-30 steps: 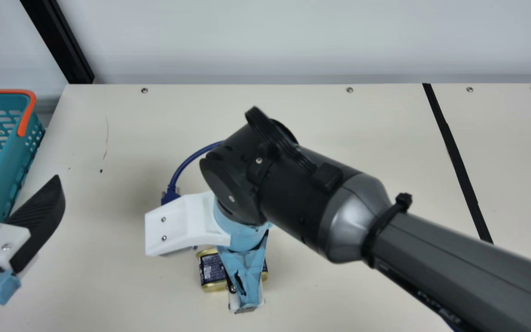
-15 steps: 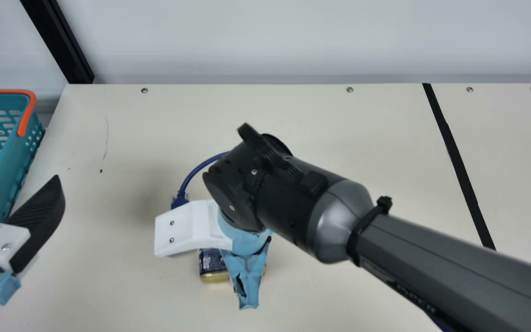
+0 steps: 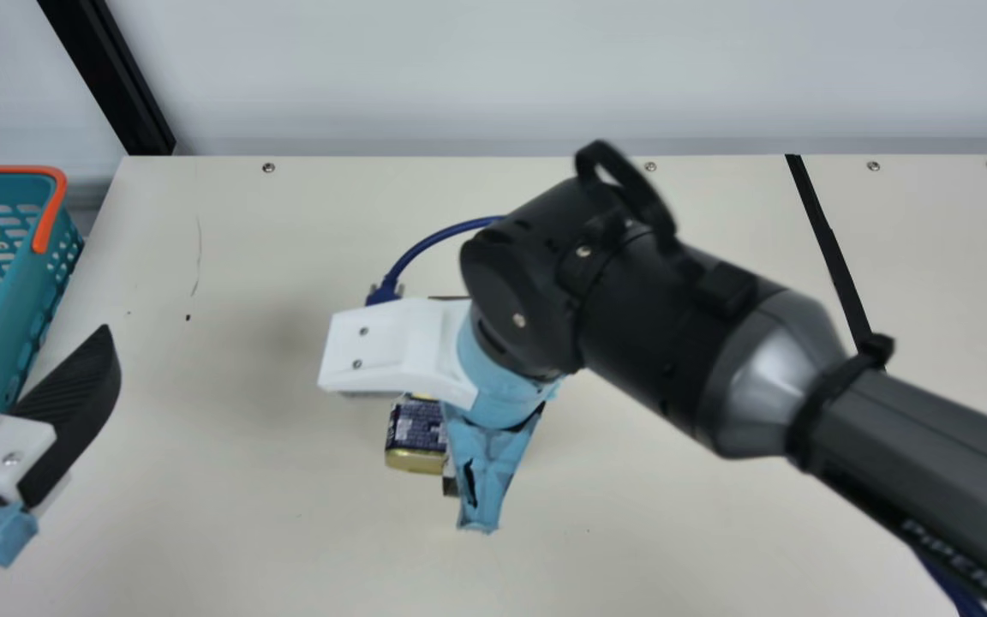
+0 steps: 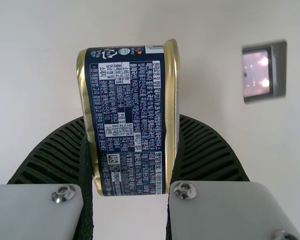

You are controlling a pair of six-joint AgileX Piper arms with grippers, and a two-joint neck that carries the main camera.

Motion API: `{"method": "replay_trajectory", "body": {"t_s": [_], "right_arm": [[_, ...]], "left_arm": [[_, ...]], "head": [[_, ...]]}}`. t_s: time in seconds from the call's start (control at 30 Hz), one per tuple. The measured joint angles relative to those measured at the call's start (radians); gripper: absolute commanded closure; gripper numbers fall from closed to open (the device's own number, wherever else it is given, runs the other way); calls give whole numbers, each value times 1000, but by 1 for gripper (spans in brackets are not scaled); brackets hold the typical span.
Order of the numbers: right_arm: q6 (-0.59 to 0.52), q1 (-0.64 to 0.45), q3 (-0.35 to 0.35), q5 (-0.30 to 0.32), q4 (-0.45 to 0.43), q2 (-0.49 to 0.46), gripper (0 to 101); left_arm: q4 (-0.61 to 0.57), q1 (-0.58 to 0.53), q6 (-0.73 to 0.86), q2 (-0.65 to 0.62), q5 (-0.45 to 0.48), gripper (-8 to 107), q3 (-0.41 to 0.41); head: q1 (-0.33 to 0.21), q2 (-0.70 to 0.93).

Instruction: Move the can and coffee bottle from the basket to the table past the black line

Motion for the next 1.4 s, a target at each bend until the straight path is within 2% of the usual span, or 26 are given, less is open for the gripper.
{"method": "replay_trajectory", "body": {"t_s": [0.23,0.63,0.83,1.07,1.4], "right_arm": [[91,-96,59,-22,-62,-71,101],[191,-352,228,-47,-154,-245,101],[181,-510,305,-47,-167,-337,101],[115,-707,375,-47,-156,-420,101],[1,-1005,433,-66,-126,-469,101]], "left_arm": [[0,0,0,0,0,9,0],[0,0,0,0,0,9,0],[0,0,0,0,0,9,0],[0,0,0,0,0,9,0],[0,0,0,0,0,9,0]], "head": [[10,-133],[26,-430],[26,-599],[20,-768],[10,-921]]}}
